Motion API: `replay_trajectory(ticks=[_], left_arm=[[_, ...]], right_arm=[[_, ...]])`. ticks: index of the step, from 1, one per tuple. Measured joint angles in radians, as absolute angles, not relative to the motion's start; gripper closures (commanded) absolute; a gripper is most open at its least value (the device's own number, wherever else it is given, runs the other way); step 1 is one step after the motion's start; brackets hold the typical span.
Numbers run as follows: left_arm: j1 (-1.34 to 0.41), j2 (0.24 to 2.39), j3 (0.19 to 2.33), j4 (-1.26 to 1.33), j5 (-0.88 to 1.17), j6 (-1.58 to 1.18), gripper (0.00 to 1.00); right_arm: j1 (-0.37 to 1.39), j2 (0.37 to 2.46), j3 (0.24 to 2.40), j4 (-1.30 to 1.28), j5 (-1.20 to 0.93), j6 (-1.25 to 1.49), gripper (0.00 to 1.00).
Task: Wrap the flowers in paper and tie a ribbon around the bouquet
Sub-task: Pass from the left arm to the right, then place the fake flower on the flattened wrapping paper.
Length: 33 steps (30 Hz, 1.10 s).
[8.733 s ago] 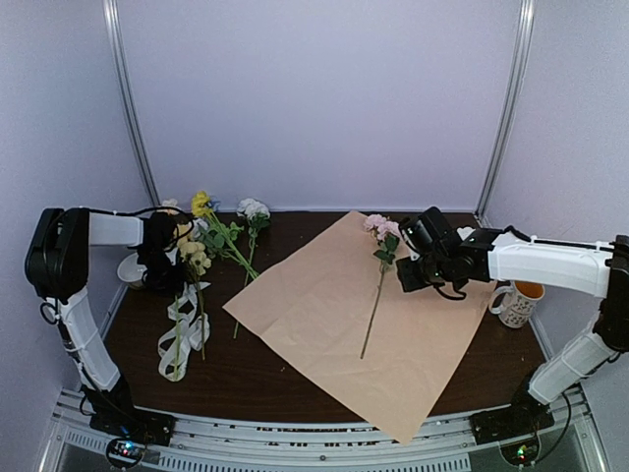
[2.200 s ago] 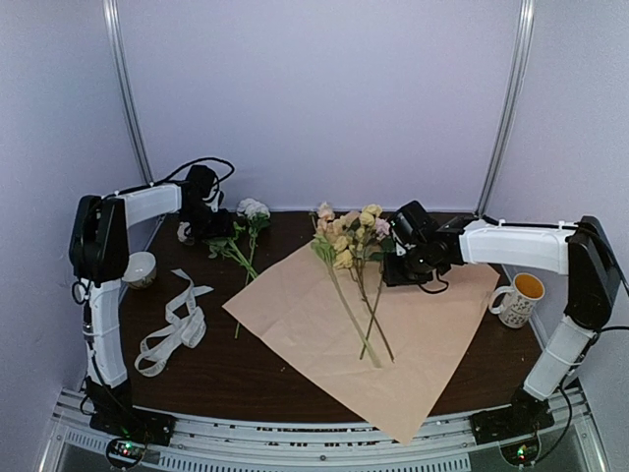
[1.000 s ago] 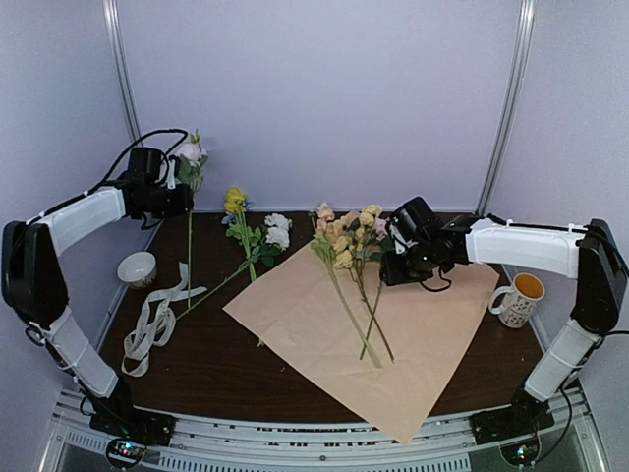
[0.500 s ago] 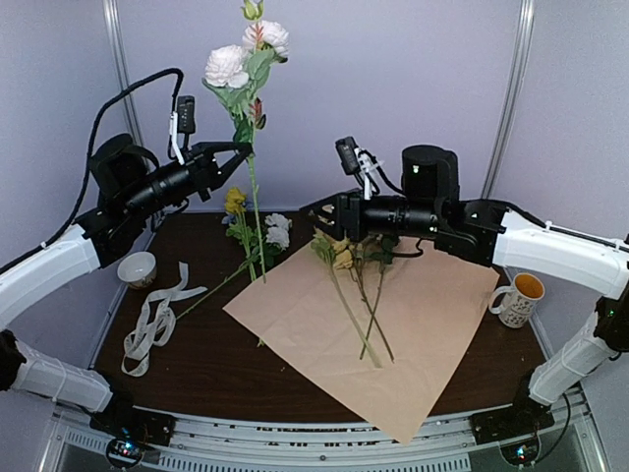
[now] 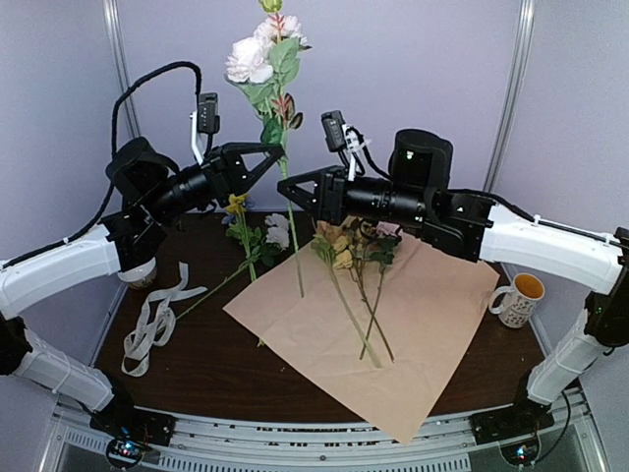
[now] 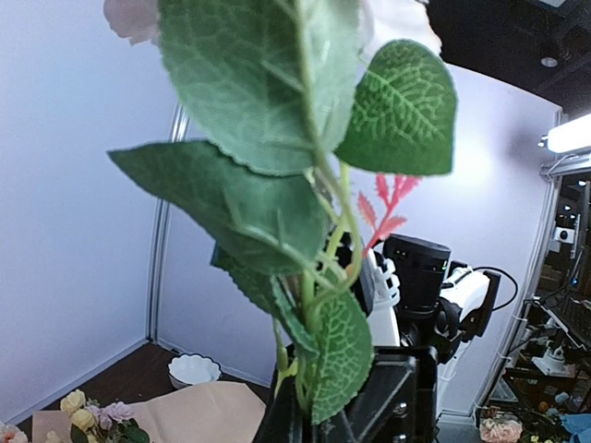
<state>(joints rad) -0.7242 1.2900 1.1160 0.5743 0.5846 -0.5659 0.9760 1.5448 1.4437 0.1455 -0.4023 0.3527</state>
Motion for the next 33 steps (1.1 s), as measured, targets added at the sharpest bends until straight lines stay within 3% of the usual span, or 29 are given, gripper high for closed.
replay_trajectory(ticks=[1,3,4,6,9,16,20,24,26,33], left_arm=[[-0.727,1.298,1.121,0.577,0.588,-0.575,1.00],[-0.730,1.309,1.124,0.577,0.585,-0.586,1.00],[-0.728,1.313,1.124,0.577,0.585,-0.598,0.83],[-0.727,1.314,1.129,0.559,0.579,-0.598,0.38],[-0.728,1.316,1.176,0.434,0.534,-0.564,0.23],[-0.653,1.336,1.396,-0.099,0.265,-0.385,0.21],[-0.498,1.412,1.417,-0.318,0.231,-0.336,0.28],[-0.389,1.552,1.405,-0.484,0.199,-0.284,0.33],[-0.367,1.624,1.404,-0.555,0.167,-0.248,0.34],[-0.355,1.877,1.492,-0.735,0.048,-0.136,0.36]], right_arm=[[0.976,1.549,1.444,0.142,-0.398,0.357,1.00],[0.976,1.551,1.445,0.139,-0.402,0.350,1.00],[0.979,1.550,1.445,0.134,-0.392,0.353,1.00],[0.978,1.549,1.445,0.120,-0.374,0.361,1.00],[0.954,1.541,1.435,0.083,-0.328,0.397,1.00],[0.779,1.521,1.283,-0.155,-0.130,0.530,1.00],[0.718,1.544,1.161,-0.263,-0.073,0.585,1.00],[0.667,1.644,1.150,-0.344,-0.046,0.597,0.75],[0.657,1.681,1.163,-0.379,-0.041,0.589,0.67],[0.643,1.743,1.204,-0.494,0.017,0.541,0.61]])
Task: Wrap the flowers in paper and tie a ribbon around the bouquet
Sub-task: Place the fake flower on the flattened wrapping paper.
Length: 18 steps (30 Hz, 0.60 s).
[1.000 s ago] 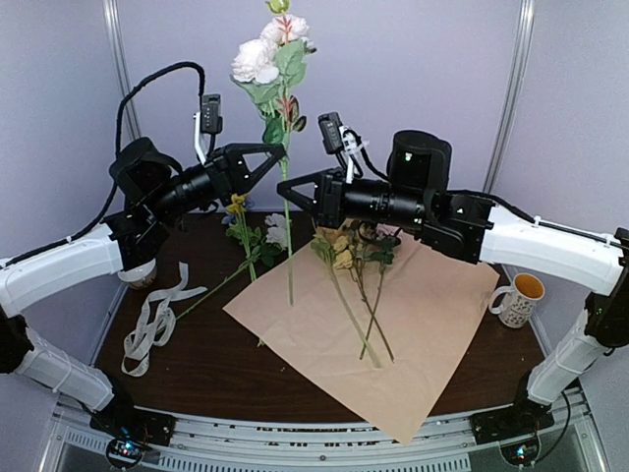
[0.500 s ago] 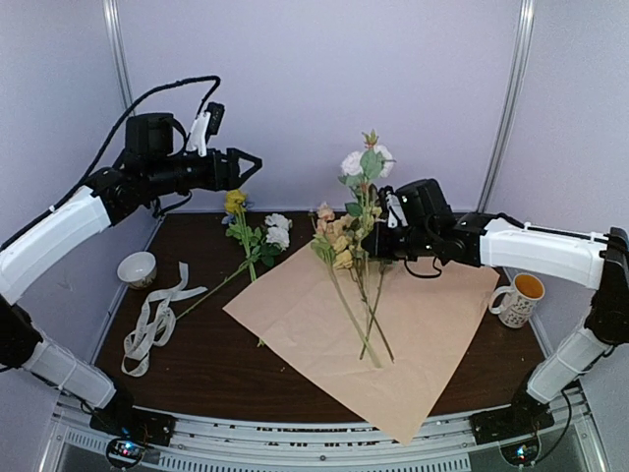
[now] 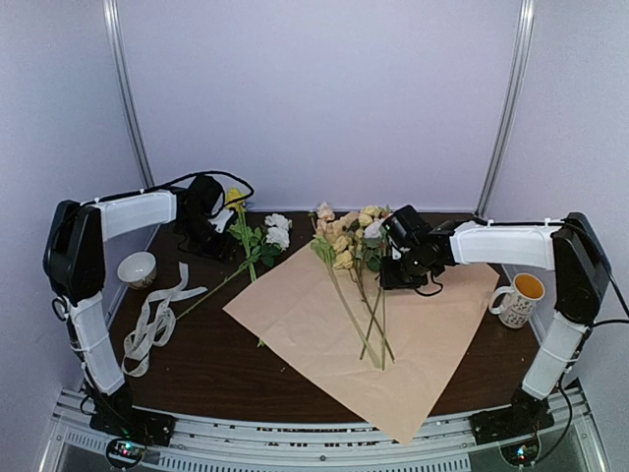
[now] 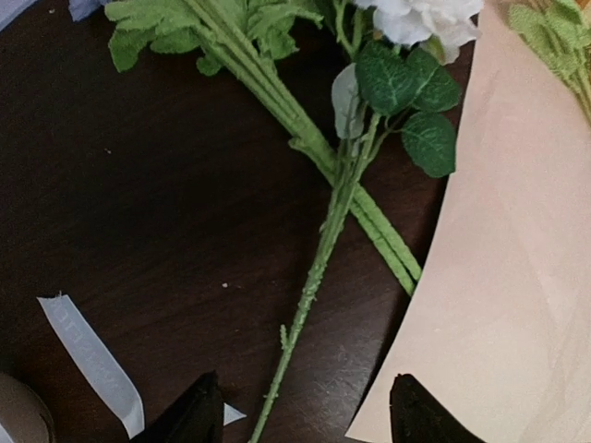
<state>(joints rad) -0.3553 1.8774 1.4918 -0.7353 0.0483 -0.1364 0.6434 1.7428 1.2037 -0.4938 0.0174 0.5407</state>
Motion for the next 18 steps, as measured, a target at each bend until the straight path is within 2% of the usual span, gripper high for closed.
replay_trajectory(ticks=[2,8,13,14,16,18], left_arm=[[-0.348,1.944,1.530,-0.760,0.035,-0.111,0.36],[-0.338,2.117,1.658,-0.818,0.018,-0.046,0.50],[-0.338,2.209,1.696,-0.838,0.013,-0.024,0.75],[-0.339,2.209,1.700,-0.837,0.014,-0.022,0.87],[-0.339,2.212,1.701,-0.840,0.014,-0.025,1.00],[-0.340,2.214,1.701,-0.842,0.019,-0.014,1.00]], right_arm=[[0.644,1.737,1.211,-0.501,0.028,0.527,0.61],[0.645,1.702,1.211,-0.513,0.029,0.503,0.61],[0.645,1.681,1.203,-0.513,0.030,0.500,0.61],[0.645,1.677,1.202,-0.513,0.030,0.500,0.61],[0.646,1.671,1.201,-0.513,0.030,0.498,0.61],[0.647,1.668,1.201,-0.513,0.030,0.496,0.60]])
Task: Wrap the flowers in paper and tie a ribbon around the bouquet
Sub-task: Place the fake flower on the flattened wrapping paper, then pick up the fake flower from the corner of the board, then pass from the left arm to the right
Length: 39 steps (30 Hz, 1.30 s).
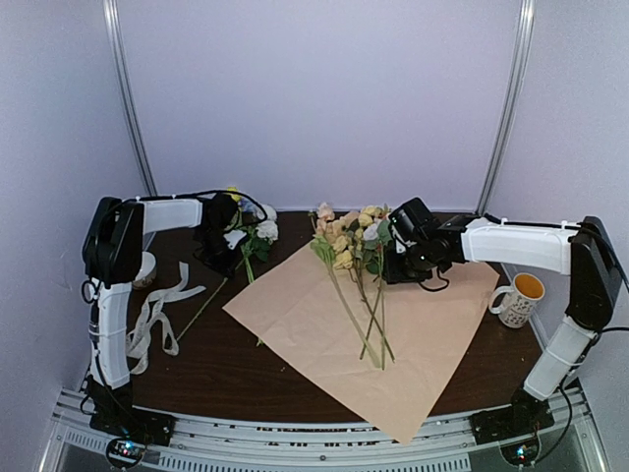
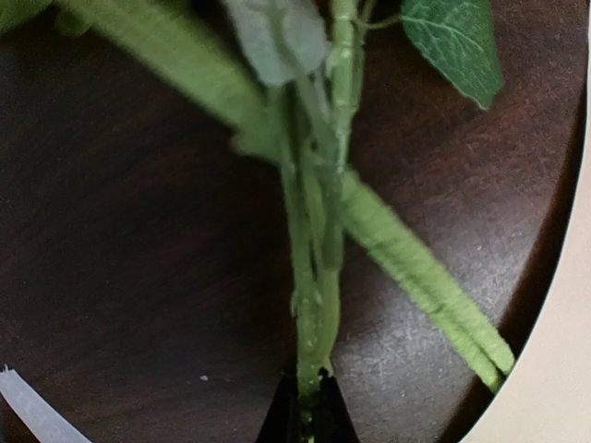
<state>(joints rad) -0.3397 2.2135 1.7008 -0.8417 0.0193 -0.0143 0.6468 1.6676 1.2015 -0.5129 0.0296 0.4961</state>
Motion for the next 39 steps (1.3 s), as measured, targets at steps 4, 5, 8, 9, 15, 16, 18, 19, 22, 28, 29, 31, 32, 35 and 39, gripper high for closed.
replay_trajectory(ticks=[4,5,8,9,15,16,18,19,22,28,29,31,32,35,39], left_arm=[[-0.337,2.202,1.688,-0.836,0.012,-0.033,1.00],[-0.334,2.191,1.677,-0.833,0.010,-0.037,1.00],[-0.319,2.121,1.617,-0.812,0.025,-0.048,1.00],[-0.314,2.076,1.591,-0.799,0.042,-0.051,1.00],[-0.304,1.756,1.488,-0.641,0.208,-0.067,1.00],[-0.305,1.689,1.465,-0.589,0.250,-0.075,1.00],[-0.305,1.581,1.413,-0.482,0.323,-0.099,1.00],[-0.305,1.522,1.375,-0.418,0.363,-0.121,1.00],[-0.313,1.358,1.237,-0.199,0.464,-0.207,1.00],[-0.460,1.196,1.115,0.179,0.562,-0.347,1.00],[-0.488,1.188,1.109,0.224,0.572,-0.363,1.00],[-0.555,1.181,1.102,0.321,0.597,-0.398,1.00],[-0.587,1.182,1.102,0.369,0.612,-0.421,1.00],[-0.634,1.202,1.102,0.501,0.652,-0.499,1.00],[-0.664,1.239,1.102,0.606,0.682,-0.579,1.00]], right_arm=[[0.649,1.654,1.199,-0.514,0.029,0.495,0.60],[0.650,1.649,1.199,-0.513,0.030,0.495,0.60],[0.650,1.629,1.199,-0.513,0.029,0.493,0.60],[0.650,1.624,1.199,-0.513,0.029,0.493,0.60],[0.653,1.587,1.197,-0.502,0.011,0.484,0.60],[0.654,1.577,1.195,-0.493,0.001,0.478,0.60],[0.664,1.547,1.180,-0.461,-0.032,0.466,0.60],[0.674,1.524,1.166,-0.426,-0.057,0.455,0.60],[0.715,1.463,1.145,-0.332,-0.131,0.433,0.59],[0.858,1.420,1.208,-0.123,-0.265,0.375,0.53],[0.889,1.429,1.242,-0.097,-0.283,0.363,0.51],[0.937,1.454,1.312,-0.052,-0.308,0.342,0.47],[0.955,1.464,1.340,-0.035,-0.316,0.338,0.45],[1.000,1.494,1.417,0.003,-0.334,0.315,0.45],[1.010,1.502,1.439,0.027,-0.330,0.302,0.45]])
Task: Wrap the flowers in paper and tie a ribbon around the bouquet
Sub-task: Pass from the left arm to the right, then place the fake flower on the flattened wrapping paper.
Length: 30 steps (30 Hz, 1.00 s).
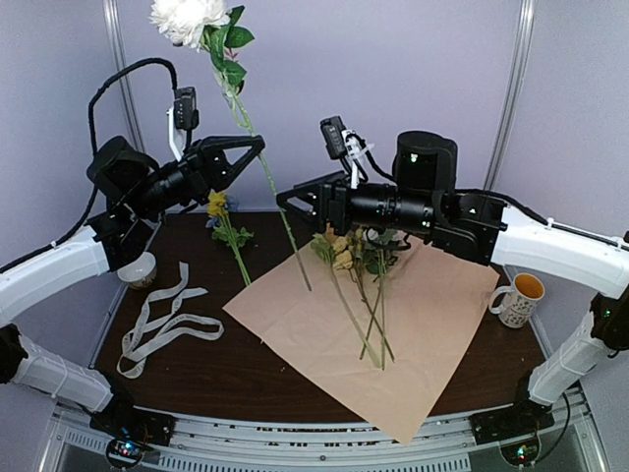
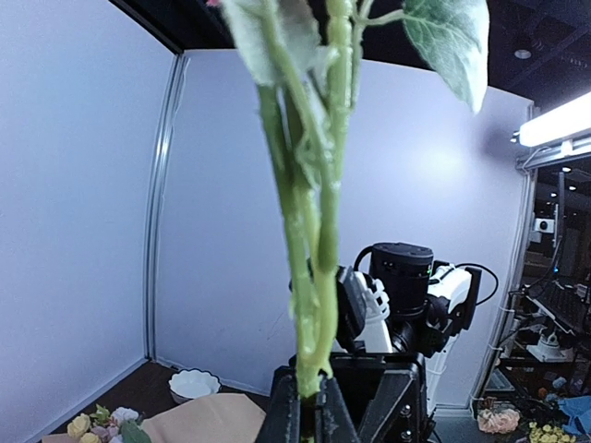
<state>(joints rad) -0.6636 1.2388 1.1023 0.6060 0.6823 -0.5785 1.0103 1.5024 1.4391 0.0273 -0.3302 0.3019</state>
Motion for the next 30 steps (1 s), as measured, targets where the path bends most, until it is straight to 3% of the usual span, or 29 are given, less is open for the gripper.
replay_trajectory(ticks=[5,6,10,12,13,15,16,17,24,30], left_arm=[[-0.693,1.269,1.103,0.640,0.696,-0.616,1.00],[-0.698,1.274,1.104,0.641,0.697,-0.620,1.00],[-0.712,1.299,1.110,0.645,0.699,-0.629,1.00],[-0.713,1.309,1.110,0.645,0.691,-0.631,1.00],[-0.712,1.315,1.111,0.642,0.686,-0.635,0.89],[-0.712,1.319,1.123,0.606,0.678,-0.633,0.44],[-0.712,1.320,1.131,0.577,0.667,-0.620,0.30],[-0.715,1.320,1.156,0.501,0.641,-0.598,0.24],[-0.714,1.320,1.358,-0.027,0.302,-0.402,0.20],[-0.673,1.325,1.370,-0.271,0.134,-0.330,0.20]], right_arm=[[1.010,1.509,1.438,0.039,-0.325,0.299,0.50],[1.010,1.511,1.438,0.040,-0.324,0.298,0.57],[1.011,1.517,1.438,0.040,-0.328,0.294,1.00],[1.017,1.517,1.438,0.036,-0.338,0.279,1.00],[1.022,1.517,1.437,0.034,-0.338,0.284,1.00],[1.023,1.515,1.429,0.031,-0.315,0.281,1.00],[1.019,1.512,1.423,0.029,-0.298,0.287,1.00],[1.013,1.507,1.414,0.018,-0.269,0.294,1.00],[0.816,1.485,1.287,-0.142,-0.119,0.469,1.00],[0.682,1.515,1.088,-0.233,-0.067,0.577,1.00]])
